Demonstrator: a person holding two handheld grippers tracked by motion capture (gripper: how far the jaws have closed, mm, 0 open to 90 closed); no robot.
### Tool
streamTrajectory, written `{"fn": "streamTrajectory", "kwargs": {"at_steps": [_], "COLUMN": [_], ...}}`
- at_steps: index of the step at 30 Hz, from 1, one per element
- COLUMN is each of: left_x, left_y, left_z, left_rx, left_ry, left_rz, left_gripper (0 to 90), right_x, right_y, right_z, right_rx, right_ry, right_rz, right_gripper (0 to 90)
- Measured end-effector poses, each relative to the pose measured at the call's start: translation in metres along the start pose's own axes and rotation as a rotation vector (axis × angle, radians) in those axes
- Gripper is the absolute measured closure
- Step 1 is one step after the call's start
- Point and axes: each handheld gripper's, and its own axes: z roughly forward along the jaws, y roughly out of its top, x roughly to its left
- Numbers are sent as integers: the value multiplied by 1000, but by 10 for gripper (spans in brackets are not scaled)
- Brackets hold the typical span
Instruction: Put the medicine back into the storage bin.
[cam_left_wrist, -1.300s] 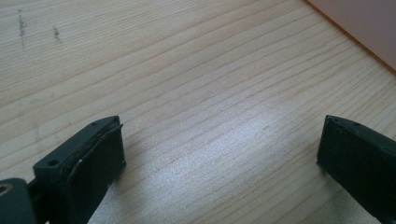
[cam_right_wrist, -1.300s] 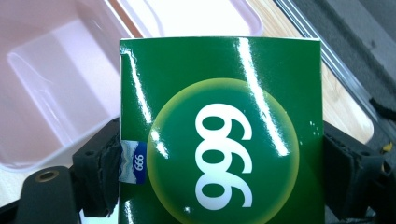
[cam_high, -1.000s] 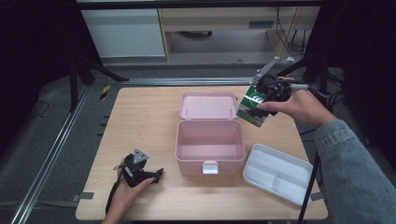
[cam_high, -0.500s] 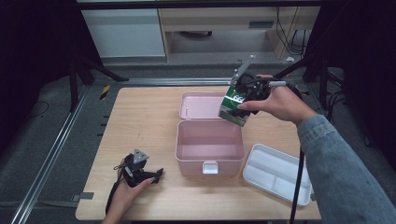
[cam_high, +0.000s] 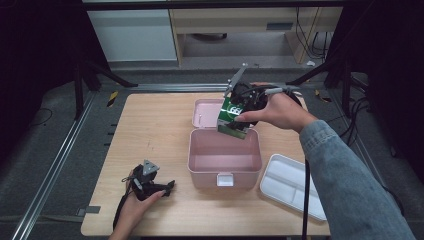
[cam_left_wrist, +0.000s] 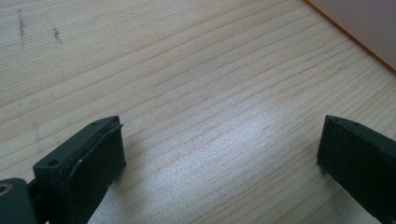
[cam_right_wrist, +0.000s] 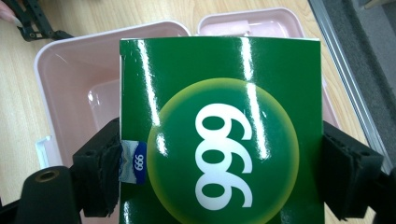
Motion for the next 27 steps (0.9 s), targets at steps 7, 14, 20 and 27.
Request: {"fn": "streamTrajectory", "kwargs": {"at_steps": [7,14,20,27], "left_x": [0,0,0,0], "left_y": [0,0,0,0], "left_z": [0,0,0,0], "left_rx": [1,1,0,0], "left_ry": [0,-1,-1,-1], "left_rz": [1,0,0,0], "left_gripper": [0,0,0,0], "right_x": [6,14,19,23], "right_y": [11,22,28,31], "right_z": [10,20,31,40], "right_rx": [3,0,4,17], "right_ry": [18,42,56,72], "right_rz": [-28,-65,-94,-109], "right_gripper": [167,167,167,167]}}
